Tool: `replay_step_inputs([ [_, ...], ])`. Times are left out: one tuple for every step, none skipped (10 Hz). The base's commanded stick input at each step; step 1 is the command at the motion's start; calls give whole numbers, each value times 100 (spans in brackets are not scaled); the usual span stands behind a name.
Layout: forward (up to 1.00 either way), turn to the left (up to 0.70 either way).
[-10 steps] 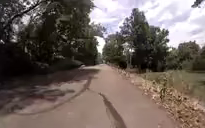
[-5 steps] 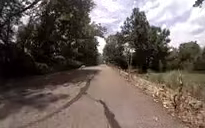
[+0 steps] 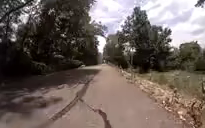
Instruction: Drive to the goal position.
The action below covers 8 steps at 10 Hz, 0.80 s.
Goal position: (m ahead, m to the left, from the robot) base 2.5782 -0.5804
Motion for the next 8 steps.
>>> replay_step_inputs([
  [70,0],
  [70,0],
  [70,0],
  [70,0],
  [70,0],
  [70,0],
  [70,0],
  [70,0],
])
